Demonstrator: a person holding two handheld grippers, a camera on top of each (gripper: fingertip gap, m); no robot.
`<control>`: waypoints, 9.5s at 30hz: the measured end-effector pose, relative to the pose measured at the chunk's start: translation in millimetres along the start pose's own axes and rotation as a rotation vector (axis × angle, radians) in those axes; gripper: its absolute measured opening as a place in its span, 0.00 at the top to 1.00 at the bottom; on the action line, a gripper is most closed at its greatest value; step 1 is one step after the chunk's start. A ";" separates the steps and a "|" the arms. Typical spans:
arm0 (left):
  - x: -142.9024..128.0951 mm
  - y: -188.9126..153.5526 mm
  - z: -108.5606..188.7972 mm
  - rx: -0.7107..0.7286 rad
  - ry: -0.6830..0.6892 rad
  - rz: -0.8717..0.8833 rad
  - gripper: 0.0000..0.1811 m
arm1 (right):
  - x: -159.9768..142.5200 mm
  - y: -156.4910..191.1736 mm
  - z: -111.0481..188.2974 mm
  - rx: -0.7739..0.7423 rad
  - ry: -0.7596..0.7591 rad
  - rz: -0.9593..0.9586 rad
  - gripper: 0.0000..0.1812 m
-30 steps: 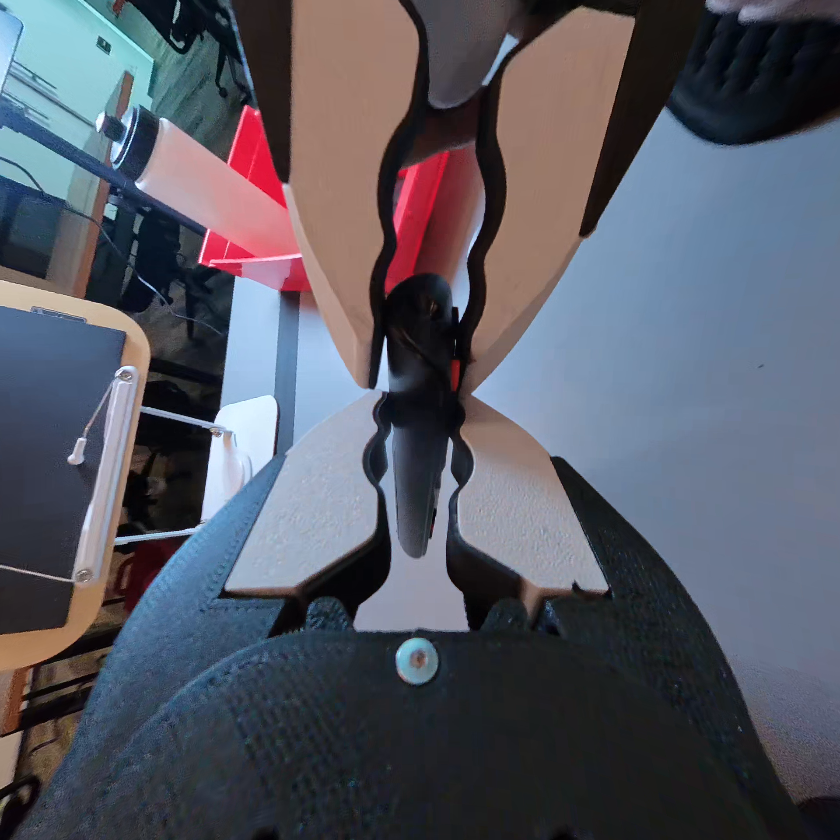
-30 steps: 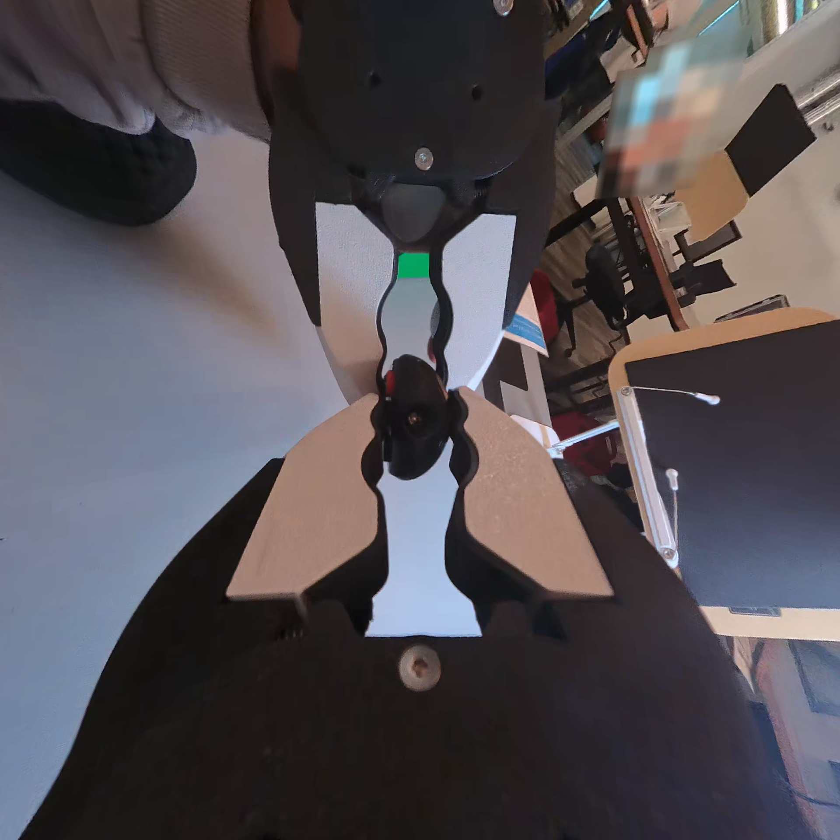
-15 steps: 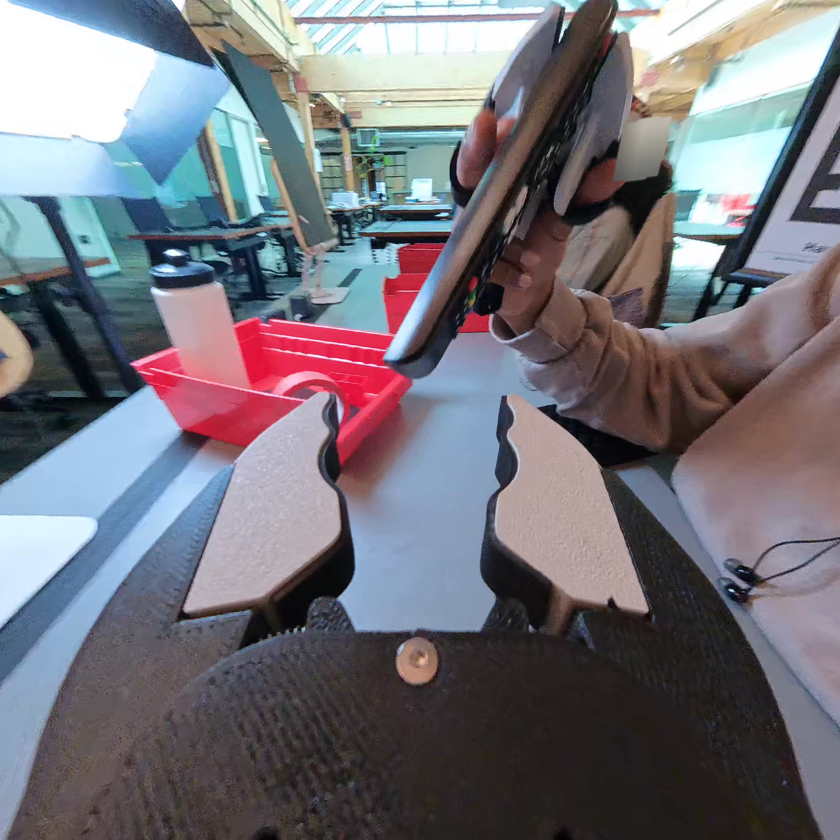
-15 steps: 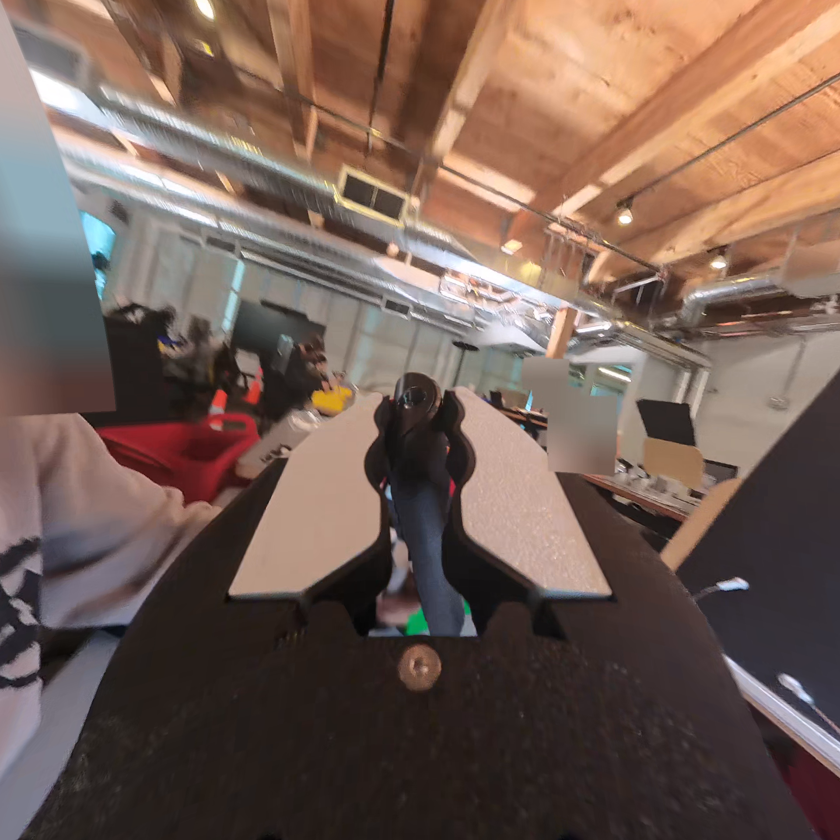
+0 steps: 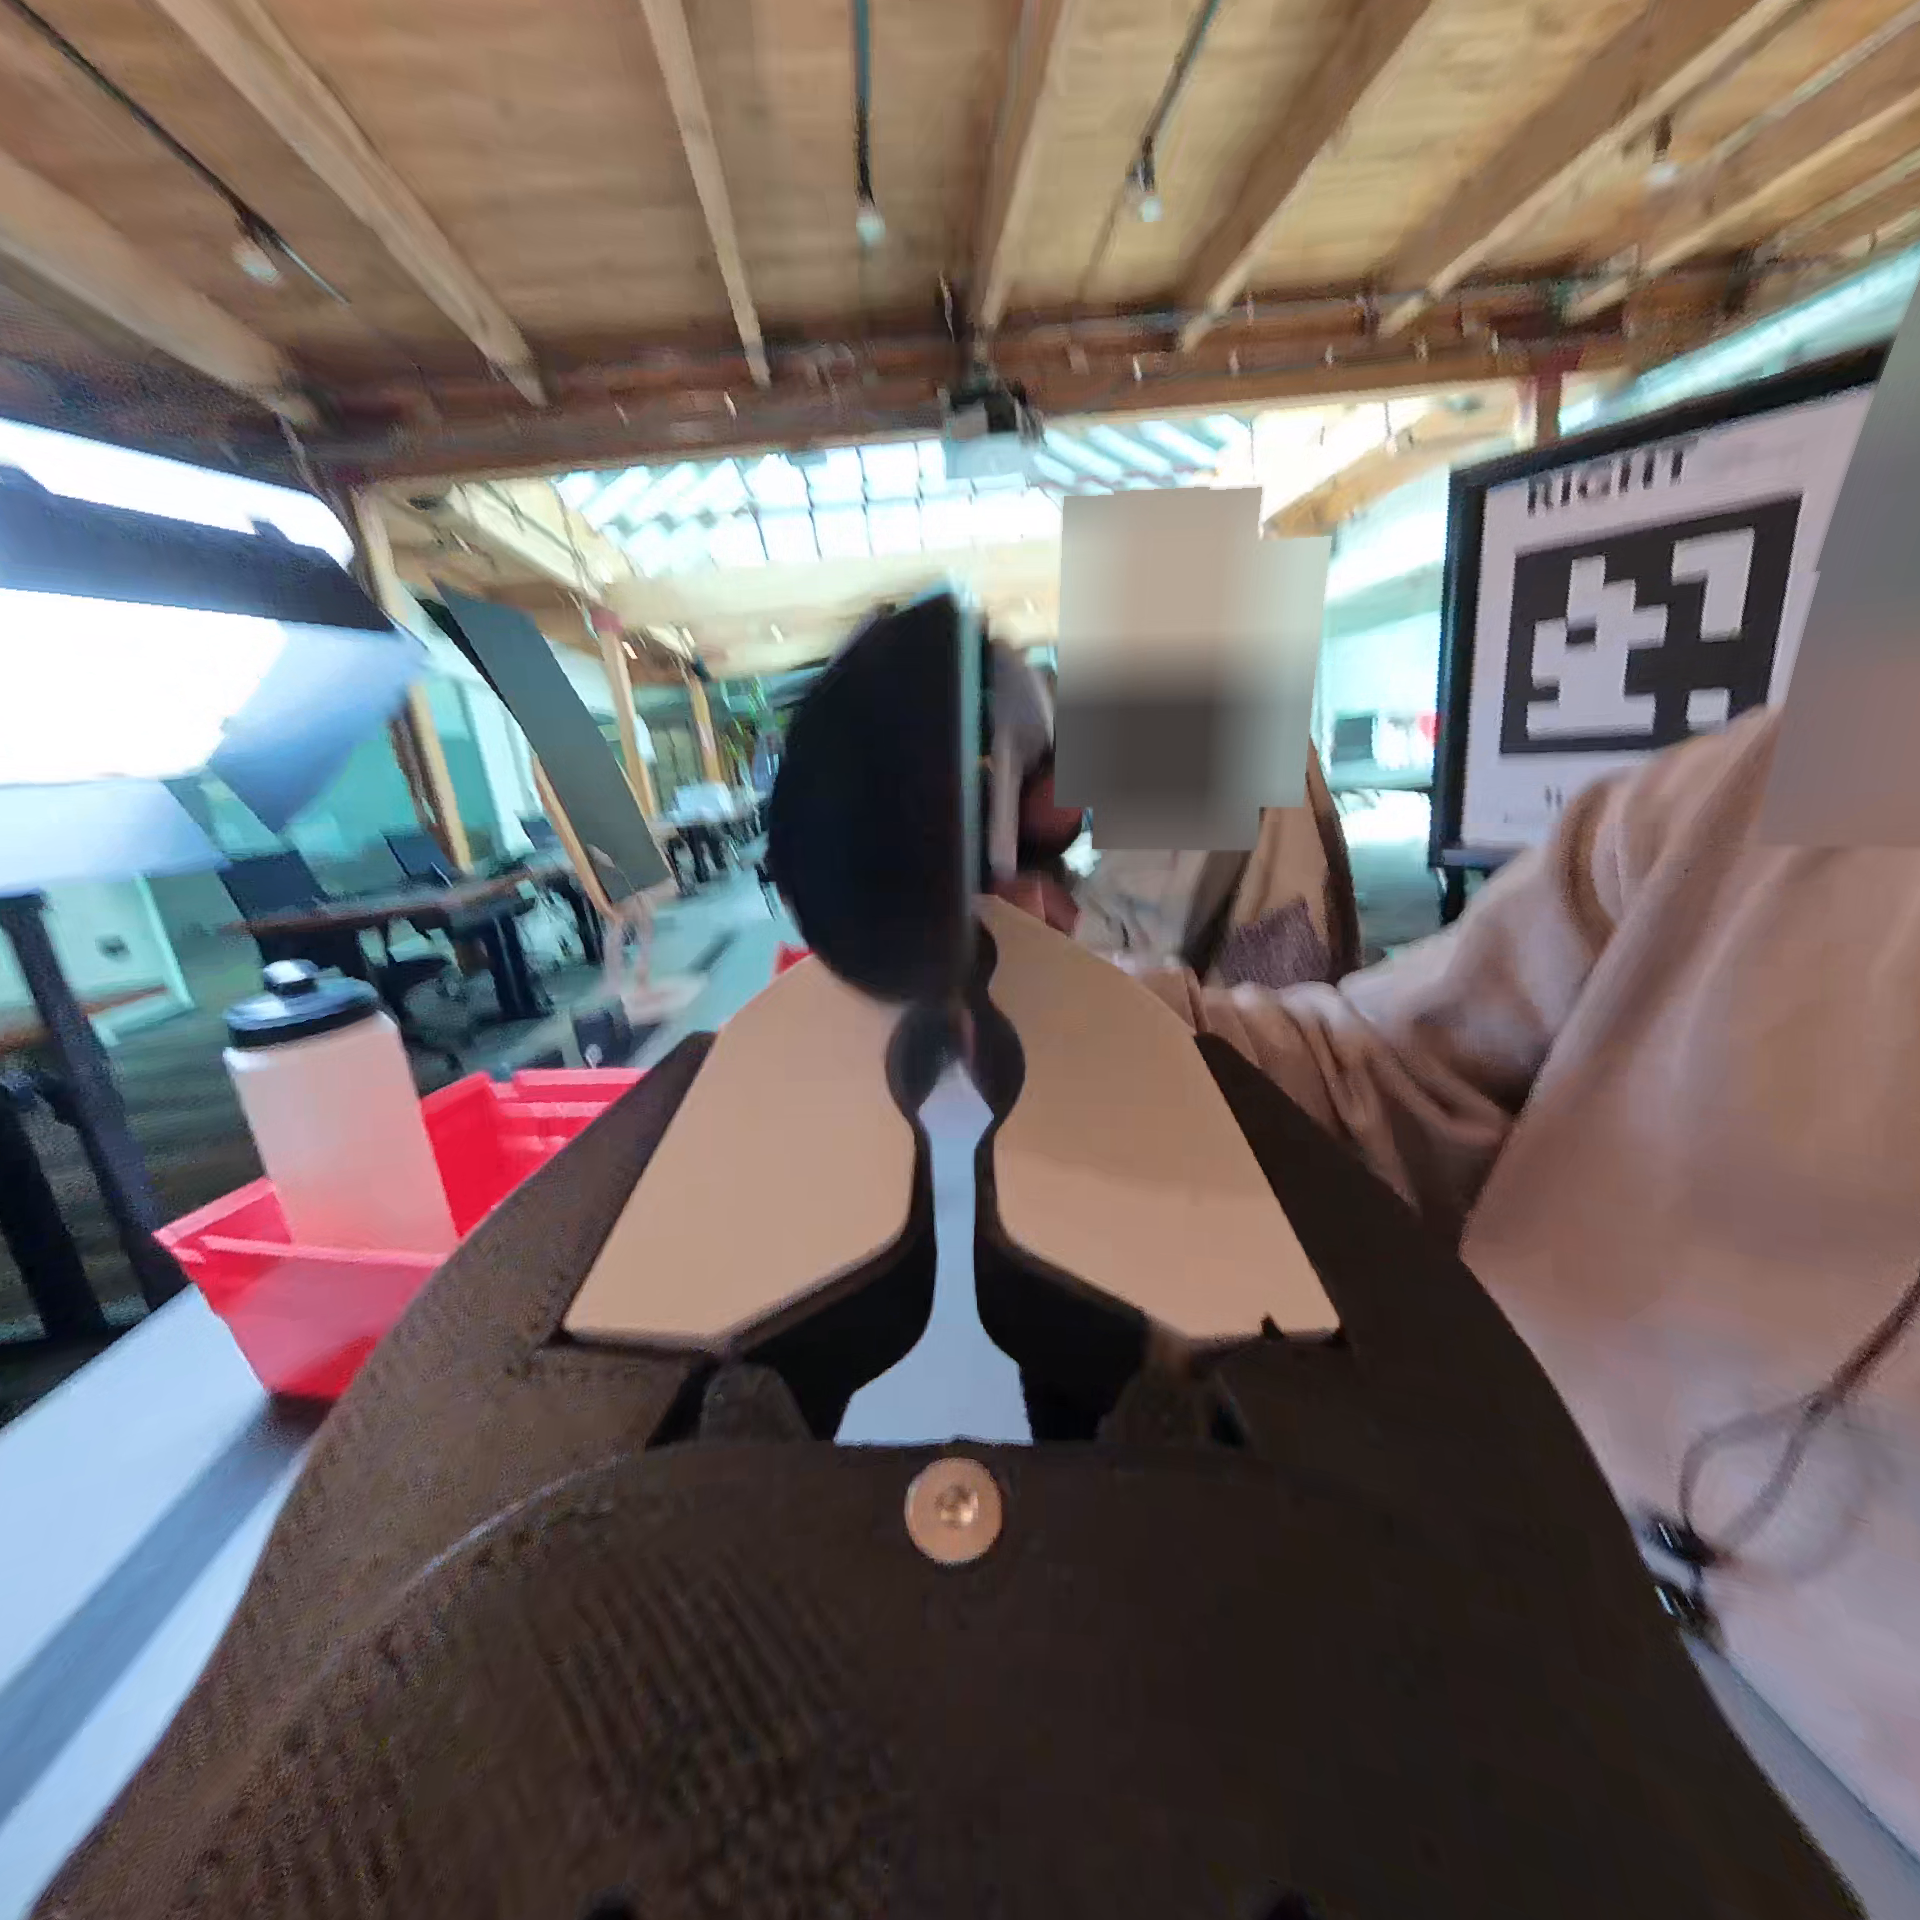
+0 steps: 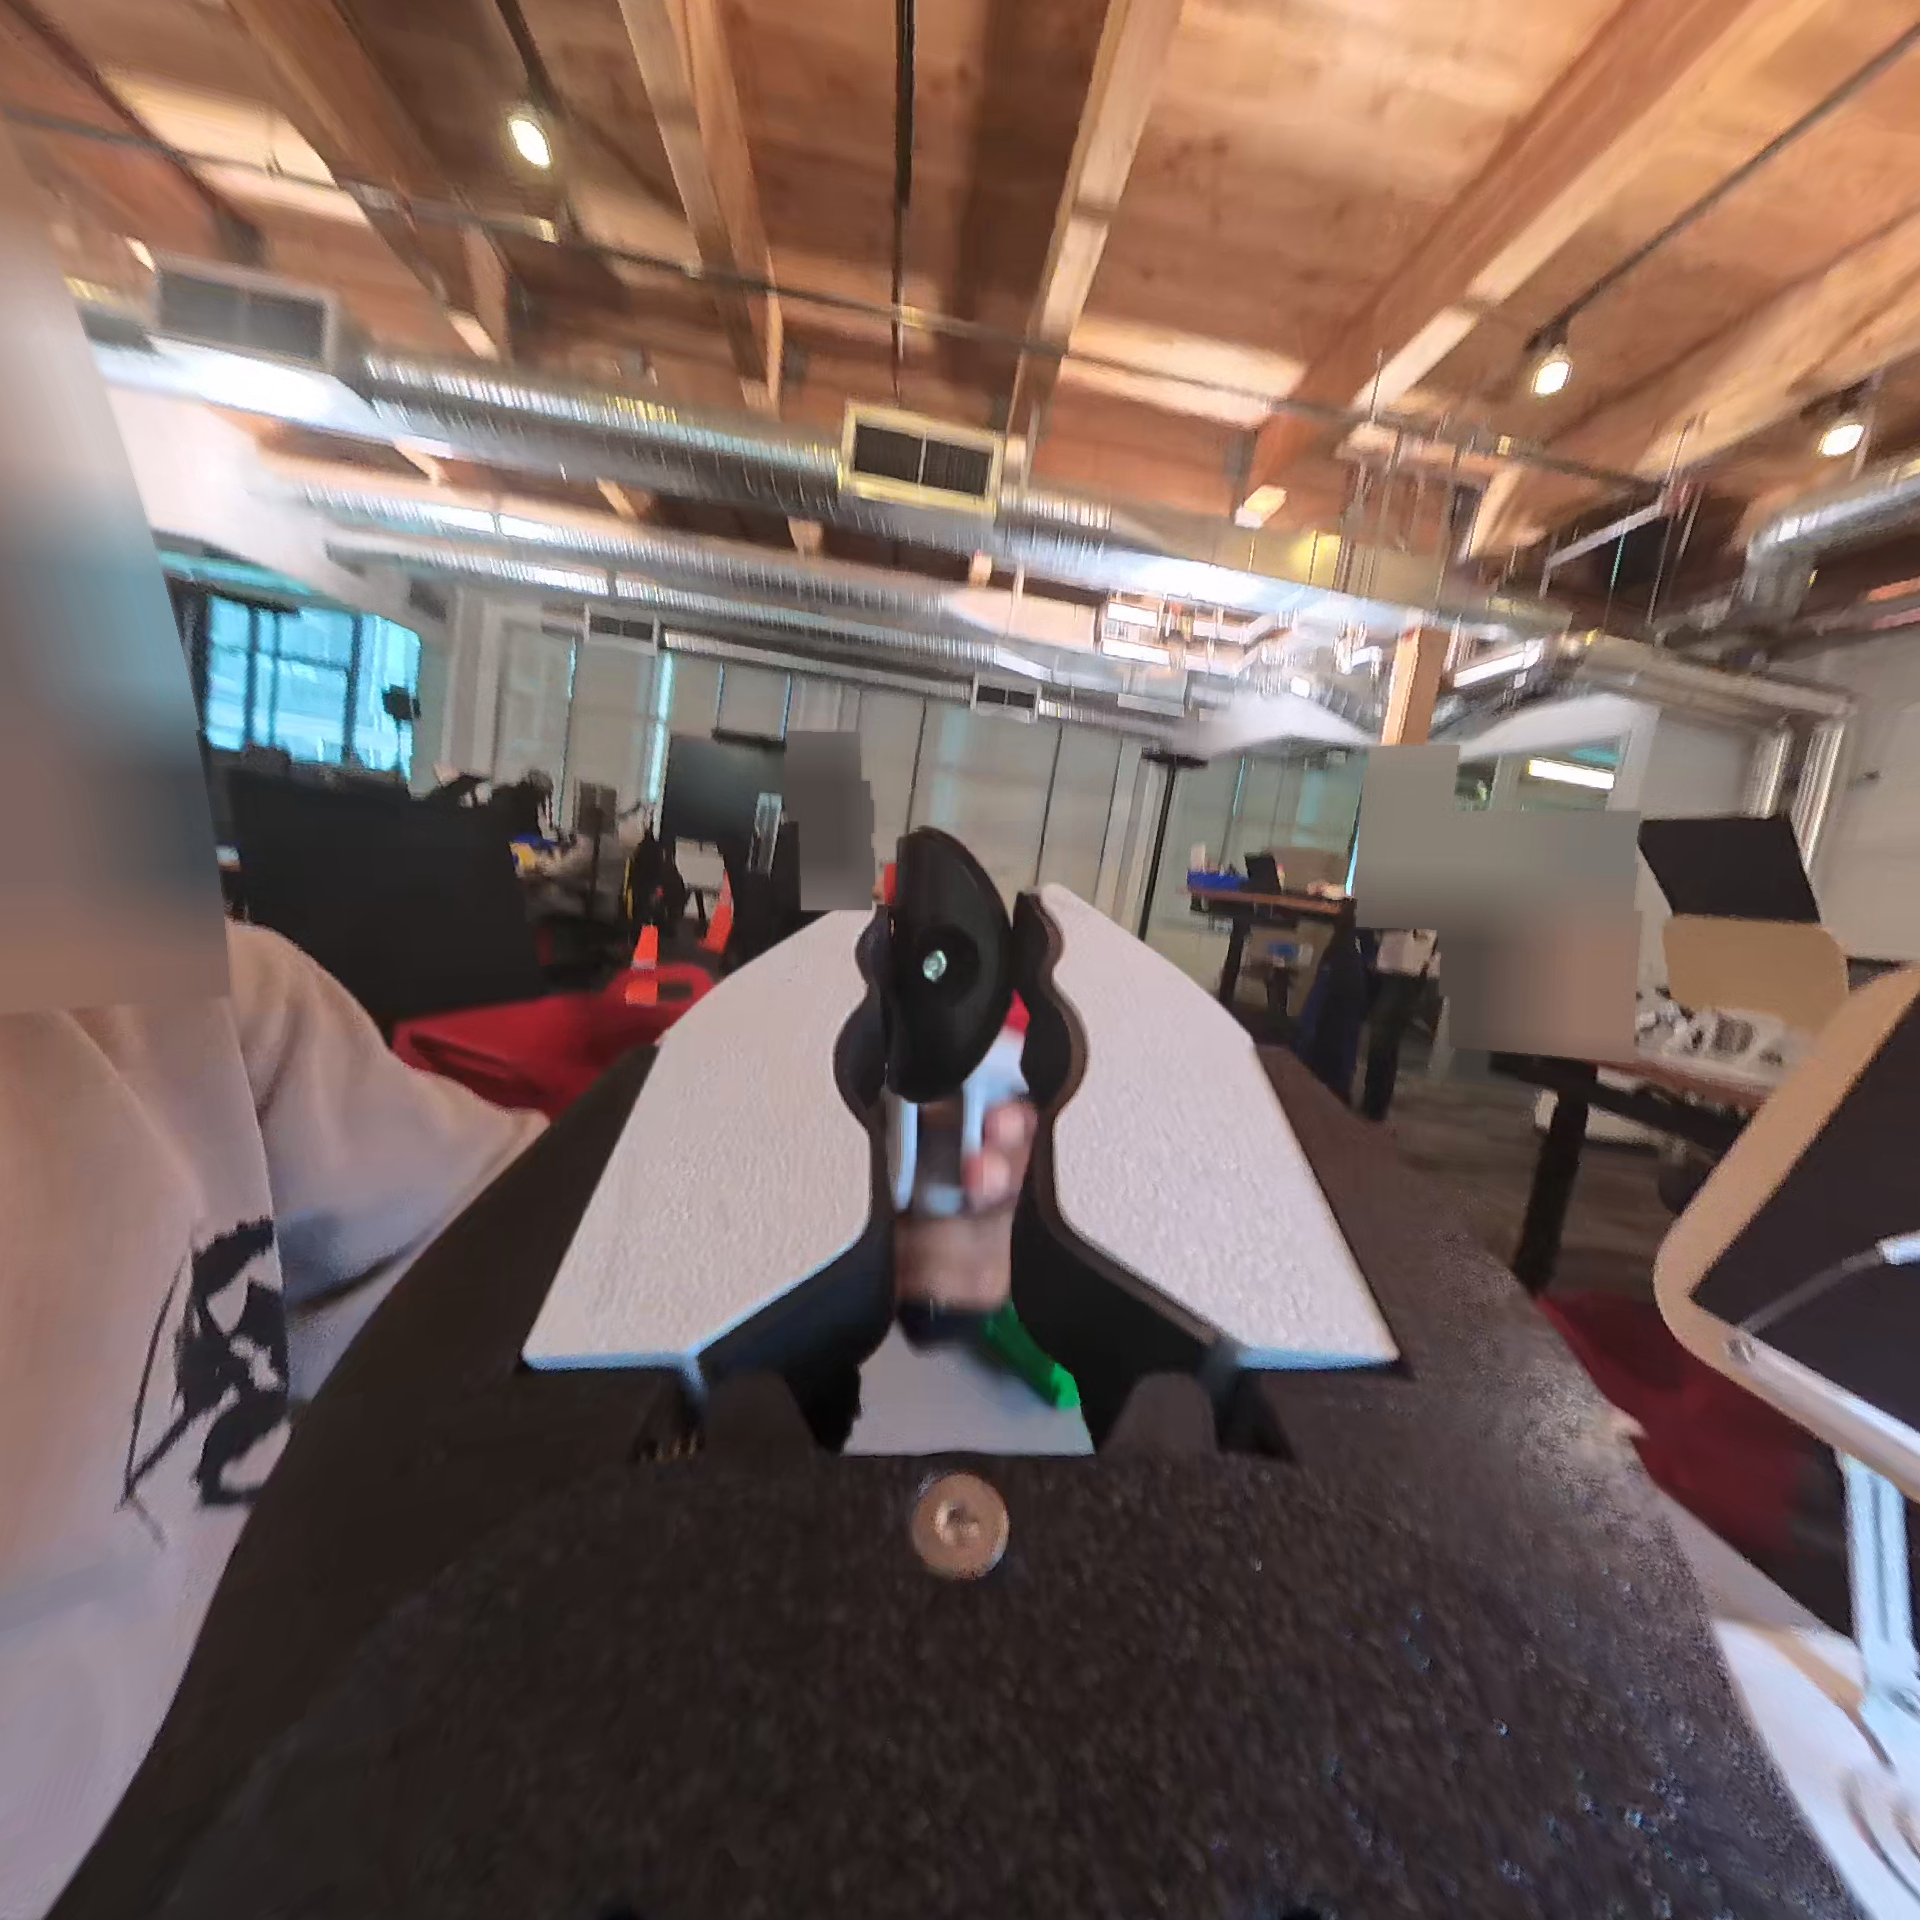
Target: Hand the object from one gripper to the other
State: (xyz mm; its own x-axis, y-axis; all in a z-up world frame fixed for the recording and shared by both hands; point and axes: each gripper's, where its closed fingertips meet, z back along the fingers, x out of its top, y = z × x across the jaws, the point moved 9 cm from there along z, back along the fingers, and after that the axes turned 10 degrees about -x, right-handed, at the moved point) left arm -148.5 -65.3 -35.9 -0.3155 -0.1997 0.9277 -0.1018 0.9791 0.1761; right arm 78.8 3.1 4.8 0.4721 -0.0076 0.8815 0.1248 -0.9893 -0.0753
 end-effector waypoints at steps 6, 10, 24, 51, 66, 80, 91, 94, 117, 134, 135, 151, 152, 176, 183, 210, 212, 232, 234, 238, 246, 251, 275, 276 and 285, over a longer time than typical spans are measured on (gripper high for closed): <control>15.6 2.5 8.8 0.106 0.035 -0.033 0.87 | -23.8 -16.6 2.2 -0.038 0.023 -0.074 0.88; 1.9 14.9 3.6 0.191 0.046 0.088 0.73 | -29.7 -15.1 -0.5 0.022 -0.015 -0.176 0.88; 6.4 10.8 13.8 0.084 0.224 0.077 0.70 | -32.1 -6.8 -5.9 0.039 0.064 -0.090 0.89; -11.4 26.1 37.2 0.554 1.193 -0.435 0.87 | 2.0 -16.6 17.2 -0.306 0.620 0.528 0.75; -65.0 10.7 -16.7 0.881 1.186 -1.265 0.86 | -100.2 -35.1 -23.7 -0.523 0.253 -0.637 0.79; -48.0 50.1 28.4 0.315 0.179 0.649 0.68 | -39.5 -19.0 -6.3 -0.486 0.477 0.832 0.81; -73.9 48.8 2.2 0.098 -0.058 0.993 0.65 | -134.0 17.0 -27.0 -0.254 0.561 1.758 0.83; -82.5 51.3 8.5 0.048 -0.029 1.040 0.66 | -140.7 14.7 -25.7 -0.244 0.587 1.706 0.84; -40.9 61.3 50.4 0.189 -0.136 0.728 0.87 | -84.9 -17.3 -12.3 -0.445 0.694 1.136 0.71; 8.4 25.7 12.9 0.203 0.042 0.213 0.85 | -84.8 0.4 -36.0 -0.306 0.587 0.407 0.86; 8.7 29.7 16.7 0.269 0.037 0.239 0.84 | -81.2 -2.8 -34.7 -0.355 0.577 0.450 0.86; -36.0 47.9 23.9 0.446 -0.173 0.578 0.78 | -127.7 15.6 -42.0 -0.628 0.573 1.601 0.86; -36.4 50.2 27.2 0.415 -0.148 0.578 0.78 | -127.3 15.9 -41.9 -0.599 0.578 1.565 0.85; -3.7 18.8 5.7 0.113 0.232 0.162 0.82 | -112.0 9.3 -40.3 -0.134 0.595 0.147 0.86; 3.8 21.9 0.1 0.509 0.239 0.077 0.78 | -120.1 1.8 -44.7 -0.477 0.579 0.316 0.86; -33.5 -20.9 -22.3 -0.341 0.518 0.188 0.71 | -48.2 40.7 -31.0 0.157 0.517 0.133 0.66; -45.2 -30.6 -31.6 -0.472 0.532 0.287 0.71 | -55.8 50.0 -32.6 0.253 0.555 0.095 0.67; -89.4 -58.0 -46.5 -0.942 0.594 0.757 0.72 | -78.5 96.1 -27.8 0.602 0.845 0.217 0.87; -80.0 -47.1 -42.2 -0.880 0.504 0.749 0.72 | -67.0 88.2 -27.4 0.544 0.777 0.247 0.87; -53.2 -18.5 -18.1 -0.658 0.267 0.598 0.69 | -31.9 56.4 -21.5 0.323 0.542 0.254 0.87; -5.0 10.1 6.9 -0.123 -0.048 0.232 0.67 | 3.7 5.5 -7.3 -0.062 -0.019 0.010 0.87; 14.3 1.9 5.1 0.099 -0.059 -0.014 0.83 | -23.7 3.0 -18.2 -0.090 -0.071 -0.129 0.87; 0.4 -17.2 -26.9 0.170 0.788 -0.229 0.81 | -84.8 19.0 -31.0 -0.064 0.723 0.594 0.86; 4.2 -17.1 -24.8 0.165 0.736 -0.230 0.76 | -78.0 18.7 -30.8 -0.080 0.671 0.588 0.86; -27.5 -11.2 -30.8 0.046 0.571 -0.113 0.70 | -32.8 35.5 -34.0 -0.011 0.169 0.263 0.86</control>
State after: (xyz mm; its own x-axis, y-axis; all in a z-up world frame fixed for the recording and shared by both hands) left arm -109.6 -69.6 -53.2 0.2572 -0.2376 0.9367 -0.1500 0.9477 0.2816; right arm 38.1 -36.8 -10.9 0.3353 -0.2862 0.8976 0.0077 -0.9519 -0.3064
